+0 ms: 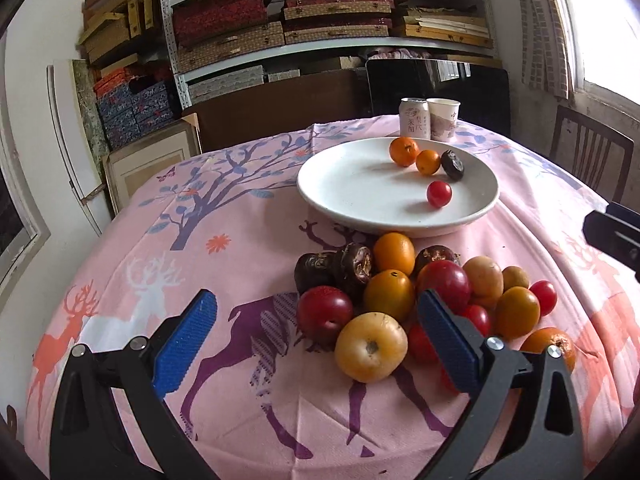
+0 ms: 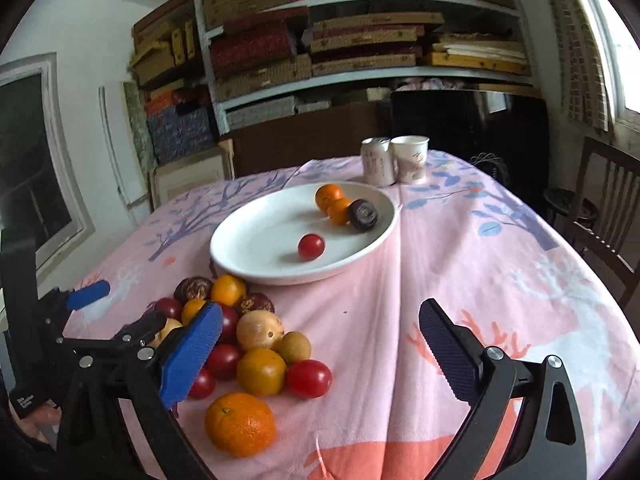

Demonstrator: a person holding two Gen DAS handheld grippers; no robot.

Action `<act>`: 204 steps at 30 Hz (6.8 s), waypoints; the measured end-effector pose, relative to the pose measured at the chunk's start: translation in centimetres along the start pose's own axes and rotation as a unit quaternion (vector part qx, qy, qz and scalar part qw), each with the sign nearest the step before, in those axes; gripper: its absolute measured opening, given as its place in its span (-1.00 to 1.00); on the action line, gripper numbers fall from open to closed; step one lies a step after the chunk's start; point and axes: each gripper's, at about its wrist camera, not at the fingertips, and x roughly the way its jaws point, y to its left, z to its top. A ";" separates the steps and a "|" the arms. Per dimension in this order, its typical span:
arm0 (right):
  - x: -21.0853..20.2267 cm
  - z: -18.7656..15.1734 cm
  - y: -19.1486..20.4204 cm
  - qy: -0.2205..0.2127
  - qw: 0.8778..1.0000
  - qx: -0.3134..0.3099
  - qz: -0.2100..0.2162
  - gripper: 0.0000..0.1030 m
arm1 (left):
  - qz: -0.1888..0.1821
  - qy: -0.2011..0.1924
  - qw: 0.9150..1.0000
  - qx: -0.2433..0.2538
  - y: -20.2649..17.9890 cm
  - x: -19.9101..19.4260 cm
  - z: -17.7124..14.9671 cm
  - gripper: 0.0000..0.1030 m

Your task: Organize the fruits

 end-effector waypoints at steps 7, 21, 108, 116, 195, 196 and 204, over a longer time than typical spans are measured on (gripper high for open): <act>-0.1 -0.8 1.6 0.074 0.995 -0.040 -0.057 0.93 | -0.023 0.022 0.999 -0.008 0.5 0.9 -0.1 0.91; 2.0 -3.2 5.0 0.173 0.979 -0.086 -0.057 0.93 | -0.018 0.045 0.999 -0.005 0.0 2.0 0.3 0.91; 2.6 -5.1 8.6 0.162 0.965 -0.161 -0.129 -0.09 | -0.246 0.143 0.952 -0.116 2.9 5.0 -1.1 0.28; 3.7 -5.4 8.7 0.192 0.959 -0.167 -0.124 -0.04 | -0.230 0.136 0.962 -0.061 0.5 4.6 -1.0 0.46; -11.7 -2.3 3.4 -0.001 0.990 -0.041 -0.133 -0.09 | -0.093 0.014 0.994 -0.053 5.9 -0.8 0.8 -0.33; -11.7 -2.2 3.0 0.001 0.990 -0.036 -0.133 -0.09 | -0.093 0.015 0.994 -0.051 5.8 -0.9 0.9 -0.33; -11.8 -2.5 1.2 0.025 0.991 -0.030 -0.132 -0.09 | -0.083 0.009 0.995 -0.050 5.3 -1.6 0.8 -0.33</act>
